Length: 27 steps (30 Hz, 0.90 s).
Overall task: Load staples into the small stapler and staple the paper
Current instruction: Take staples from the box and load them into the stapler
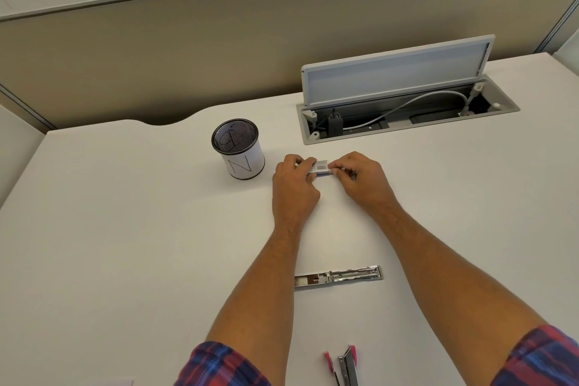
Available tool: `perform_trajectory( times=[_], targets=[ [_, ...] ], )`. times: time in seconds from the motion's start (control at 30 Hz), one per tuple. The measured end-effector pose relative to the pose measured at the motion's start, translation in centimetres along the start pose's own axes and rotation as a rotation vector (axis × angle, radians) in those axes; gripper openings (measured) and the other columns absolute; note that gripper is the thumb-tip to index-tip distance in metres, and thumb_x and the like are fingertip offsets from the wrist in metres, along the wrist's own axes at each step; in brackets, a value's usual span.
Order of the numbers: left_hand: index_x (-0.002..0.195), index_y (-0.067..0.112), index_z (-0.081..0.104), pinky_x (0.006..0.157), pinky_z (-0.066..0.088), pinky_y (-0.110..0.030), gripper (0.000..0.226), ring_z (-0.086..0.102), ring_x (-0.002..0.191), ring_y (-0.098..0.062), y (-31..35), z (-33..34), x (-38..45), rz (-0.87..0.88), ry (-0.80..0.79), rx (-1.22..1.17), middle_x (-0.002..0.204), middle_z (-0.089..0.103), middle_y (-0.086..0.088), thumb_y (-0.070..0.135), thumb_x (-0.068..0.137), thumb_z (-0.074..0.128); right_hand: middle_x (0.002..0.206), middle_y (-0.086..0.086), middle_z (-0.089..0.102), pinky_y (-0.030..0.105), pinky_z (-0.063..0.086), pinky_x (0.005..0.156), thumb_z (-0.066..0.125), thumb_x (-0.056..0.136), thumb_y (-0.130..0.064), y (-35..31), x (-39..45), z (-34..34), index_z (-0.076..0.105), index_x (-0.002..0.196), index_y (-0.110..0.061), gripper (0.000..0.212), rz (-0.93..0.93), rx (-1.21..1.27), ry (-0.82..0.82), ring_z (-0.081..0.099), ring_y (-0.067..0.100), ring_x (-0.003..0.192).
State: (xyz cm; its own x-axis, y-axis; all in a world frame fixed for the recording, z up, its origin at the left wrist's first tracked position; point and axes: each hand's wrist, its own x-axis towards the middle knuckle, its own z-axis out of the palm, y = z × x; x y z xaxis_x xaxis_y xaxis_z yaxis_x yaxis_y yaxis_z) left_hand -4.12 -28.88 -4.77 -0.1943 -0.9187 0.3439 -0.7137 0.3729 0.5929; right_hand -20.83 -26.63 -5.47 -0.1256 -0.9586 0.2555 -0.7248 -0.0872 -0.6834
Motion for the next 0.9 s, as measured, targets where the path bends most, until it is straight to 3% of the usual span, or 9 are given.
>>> perform_trajectory(
  times=[0.2,0.57,0.73,0.9],
  targets=[
    [0.120,0.006,0.070,0.082,0.050,-0.045,0.035,0.054,0.095,-0.033,0.0,0.2,0.0,0.049,-0.030,0.055,0.114,0.061,-0.012,-0.001,0.088,0.062,0.112,0.012,0.074,0.023,0.051,0.084,0.068,0.096,-0.007,0.0,-0.1,-0.1,0.076,0.116,-0.004,0.021,-0.043,0.015,-0.008,0.067,0.023,0.095],
    [0.126,0.008,0.068,0.088,0.049,-0.045,0.036,0.054,0.101,-0.032,-0.2,0.3,-0.3,0.042,-0.048,0.031,0.118,0.060,-0.011,0.003,0.091,0.060,0.104,0.000,0.076,0.002,0.044,0.075,0.072,0.094,-0.009,0.1,-0.3,0.0,0.079,0.108,-0.011,0.016,0.005,0.113,0.010,0.061,0.001,0.081],
    [0.135,0.008,0.058,0.099,0.049,-0.039,0.044,0.054,0.114,-0.028,-0.2,0.2,-0.4,-0.064,-0.064,-0.085,0.129,0.054,-0.010,0.006,0.091,0.063,0.100,-0.002,0.075,0.007,0.050,0.072,0.070,0.096,-0.012,-0.2,-0.4,-0.5,0.077,0.111,-0.011,0.016,0.151,0.234,0.038,0.067,0.009,0.081],
    [0.116,0.008,0.060,0.088,0.052,-0.037,0.031,0.055,0.093,-0.018,-0.2,-0.8,-0.9,-0.211,-0.014,-0.263,0.113,0.052,-0.006,0.001,0.087,0.068,0.094,0.003,0.078,0.022,0.061,0.079,0.072,0.094,-0.012,-0.7,-1.5,-1.4,0.077,0.111,-0.009,0.017,0.250,0.382,0.058,0.074,0.011,0.079]
  ],
)
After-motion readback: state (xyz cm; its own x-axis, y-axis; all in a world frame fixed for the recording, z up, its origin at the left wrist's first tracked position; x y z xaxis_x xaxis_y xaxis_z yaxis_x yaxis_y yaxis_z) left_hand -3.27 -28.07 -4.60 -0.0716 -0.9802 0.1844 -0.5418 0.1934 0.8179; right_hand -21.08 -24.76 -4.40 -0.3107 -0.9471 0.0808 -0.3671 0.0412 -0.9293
